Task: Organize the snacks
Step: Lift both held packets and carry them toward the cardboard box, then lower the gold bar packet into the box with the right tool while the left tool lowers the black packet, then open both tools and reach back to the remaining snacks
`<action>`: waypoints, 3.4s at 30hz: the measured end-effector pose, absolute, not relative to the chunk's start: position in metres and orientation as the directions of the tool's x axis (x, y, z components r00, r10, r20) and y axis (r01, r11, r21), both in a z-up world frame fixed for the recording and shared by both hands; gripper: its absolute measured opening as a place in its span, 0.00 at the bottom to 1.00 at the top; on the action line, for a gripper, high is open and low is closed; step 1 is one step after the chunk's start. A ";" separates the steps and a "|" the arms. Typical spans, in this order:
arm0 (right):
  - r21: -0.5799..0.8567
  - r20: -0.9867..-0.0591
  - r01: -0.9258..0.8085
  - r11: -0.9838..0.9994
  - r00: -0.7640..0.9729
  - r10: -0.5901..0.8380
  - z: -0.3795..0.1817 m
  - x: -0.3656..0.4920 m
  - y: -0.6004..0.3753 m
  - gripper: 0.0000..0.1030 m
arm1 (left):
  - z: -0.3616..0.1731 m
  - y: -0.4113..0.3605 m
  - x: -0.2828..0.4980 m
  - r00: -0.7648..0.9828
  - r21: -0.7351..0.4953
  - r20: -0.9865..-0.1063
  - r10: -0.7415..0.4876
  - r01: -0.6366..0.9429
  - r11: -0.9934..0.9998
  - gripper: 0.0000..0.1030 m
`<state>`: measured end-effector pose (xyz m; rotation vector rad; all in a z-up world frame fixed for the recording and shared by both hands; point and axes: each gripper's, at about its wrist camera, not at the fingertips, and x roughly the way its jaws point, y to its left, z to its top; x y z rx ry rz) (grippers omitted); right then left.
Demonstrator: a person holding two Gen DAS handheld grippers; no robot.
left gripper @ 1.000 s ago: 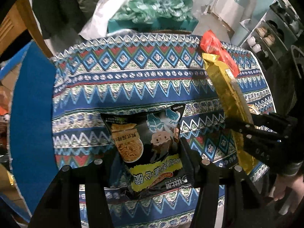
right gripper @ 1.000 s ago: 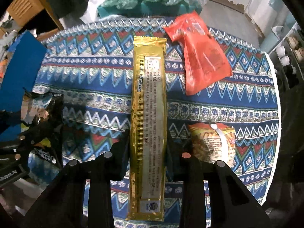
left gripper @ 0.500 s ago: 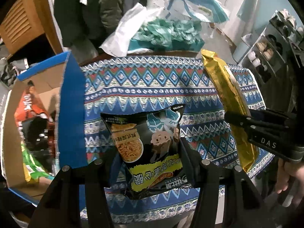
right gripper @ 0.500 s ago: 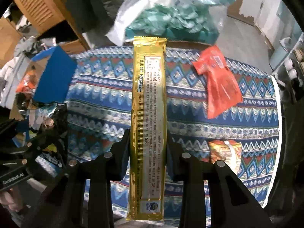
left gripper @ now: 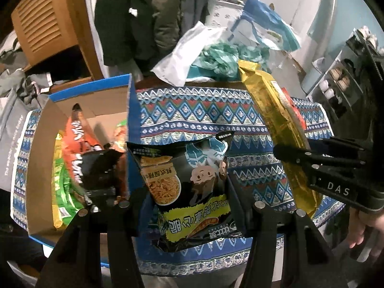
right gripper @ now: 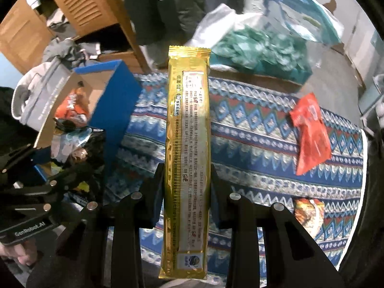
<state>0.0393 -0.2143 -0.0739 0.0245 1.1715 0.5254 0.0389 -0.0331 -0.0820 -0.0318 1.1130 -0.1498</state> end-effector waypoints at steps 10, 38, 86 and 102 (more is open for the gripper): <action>0.304 -0.854 -0.451 0.839 0.263 0.450 -0.054 0.047 -0.161 0.30 | -0.061 0.016 0.032 0.480 -0.127 -0.868 -0.128 0.035 0.991 0.55; 0.375 -0.859 -0.545 0.750 0.100 0.502 -0.057 0.051 -0.008 0.30 | -0.066 0.156 0.014 0.498 -0.172 -0.865 -0.060 -0.182 0.968 0.55; 0.242 -0.860 -0.530 0.813 0.271 0.432 -0.033 0.046 -0.045 0.60 | -0.067 0.121 0.027 0.474 -0.103 -0.880 -0.022 -0.145 0.984 0.70; 0.203 -0.881 -0.446 0.872 0.306 0.361 -0.051 0.044 -0.133 0.64 | -0.075 0.051 0.039 0.438 -0.105 -0.895 -0.081 -0.031 0.994 0.75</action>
